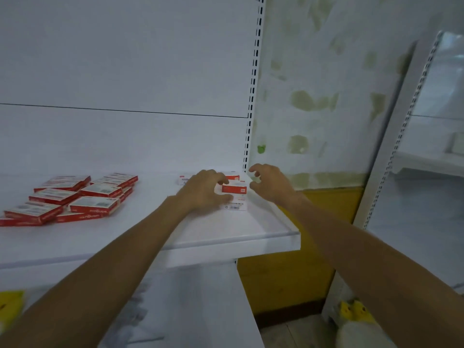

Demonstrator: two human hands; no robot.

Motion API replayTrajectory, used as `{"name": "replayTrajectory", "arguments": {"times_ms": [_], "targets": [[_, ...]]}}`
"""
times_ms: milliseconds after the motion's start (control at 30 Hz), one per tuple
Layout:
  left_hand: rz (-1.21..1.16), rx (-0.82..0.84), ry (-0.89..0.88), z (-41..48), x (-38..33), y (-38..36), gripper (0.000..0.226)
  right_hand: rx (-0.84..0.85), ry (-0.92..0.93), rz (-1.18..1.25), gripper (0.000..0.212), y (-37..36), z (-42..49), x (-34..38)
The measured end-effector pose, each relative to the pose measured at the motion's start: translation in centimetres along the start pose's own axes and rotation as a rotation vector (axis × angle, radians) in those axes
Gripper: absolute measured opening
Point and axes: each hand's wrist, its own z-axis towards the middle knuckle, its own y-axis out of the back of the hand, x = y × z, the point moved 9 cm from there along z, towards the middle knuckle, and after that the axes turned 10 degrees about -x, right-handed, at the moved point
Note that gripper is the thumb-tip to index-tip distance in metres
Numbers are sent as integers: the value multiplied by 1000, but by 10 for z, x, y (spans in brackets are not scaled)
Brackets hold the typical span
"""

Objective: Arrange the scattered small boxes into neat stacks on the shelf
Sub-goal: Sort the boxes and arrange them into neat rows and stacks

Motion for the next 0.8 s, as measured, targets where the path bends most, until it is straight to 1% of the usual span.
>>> {"name": "replayTrajectory", "arguments": {"times_ms": [133,233,400,633,700,800], "targets": [[8,-57,74,-20,38,38,40,22,56,51,42,-14,12,44],[76,-103,163,-49,89,83,36,32,142,109,42,-29,20,104],[202,-213,336,-127,179,186,34,61,341,227,44,-61,16,247],[332,-317,531,-253,290,314,30,160,605,364,45,-115,-40,462],[346,-333,557,-276,313,339,29,164,650,368,46,-127,-53,507],[350,-356,580,-304,347,363,28,168,648,391,45,-147,-63,555]]}}
